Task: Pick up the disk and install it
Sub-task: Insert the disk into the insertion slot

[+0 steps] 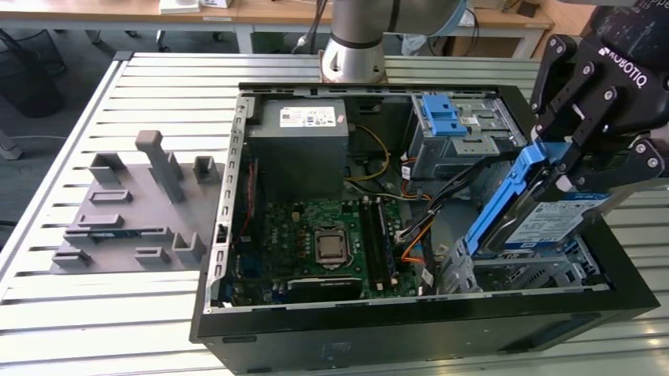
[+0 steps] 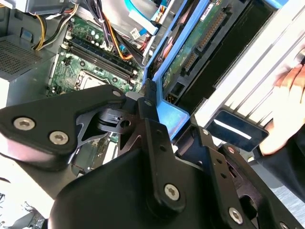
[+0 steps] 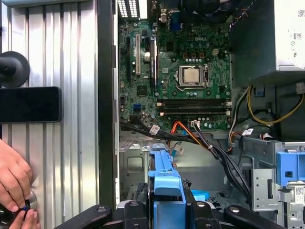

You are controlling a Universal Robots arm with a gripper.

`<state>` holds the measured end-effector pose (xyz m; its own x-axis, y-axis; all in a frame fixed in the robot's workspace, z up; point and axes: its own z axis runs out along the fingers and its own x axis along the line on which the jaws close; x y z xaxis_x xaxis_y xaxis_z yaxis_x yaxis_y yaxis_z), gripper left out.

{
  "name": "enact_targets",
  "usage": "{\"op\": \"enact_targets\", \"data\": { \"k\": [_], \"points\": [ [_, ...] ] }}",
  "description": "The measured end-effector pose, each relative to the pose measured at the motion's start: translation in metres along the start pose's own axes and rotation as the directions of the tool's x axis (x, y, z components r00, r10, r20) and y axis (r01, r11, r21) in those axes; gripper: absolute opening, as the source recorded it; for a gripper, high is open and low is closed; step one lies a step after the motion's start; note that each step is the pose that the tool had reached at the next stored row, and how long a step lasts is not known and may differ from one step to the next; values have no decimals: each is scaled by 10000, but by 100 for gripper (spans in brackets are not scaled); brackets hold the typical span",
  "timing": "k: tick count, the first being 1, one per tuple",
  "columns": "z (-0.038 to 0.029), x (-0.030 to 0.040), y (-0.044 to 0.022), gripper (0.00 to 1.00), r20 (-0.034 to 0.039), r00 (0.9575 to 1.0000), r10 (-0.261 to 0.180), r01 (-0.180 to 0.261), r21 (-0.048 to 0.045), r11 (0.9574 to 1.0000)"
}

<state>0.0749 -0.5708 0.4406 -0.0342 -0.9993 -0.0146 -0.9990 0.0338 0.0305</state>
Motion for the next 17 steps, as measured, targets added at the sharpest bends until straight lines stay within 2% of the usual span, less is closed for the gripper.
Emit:
{"op": "enact_targets", "data": {
  "k": [17],
  "points": [
    [48, -13, -18, 36, 0, 10000, 27, -27, 0, 10000]
  ]
}}
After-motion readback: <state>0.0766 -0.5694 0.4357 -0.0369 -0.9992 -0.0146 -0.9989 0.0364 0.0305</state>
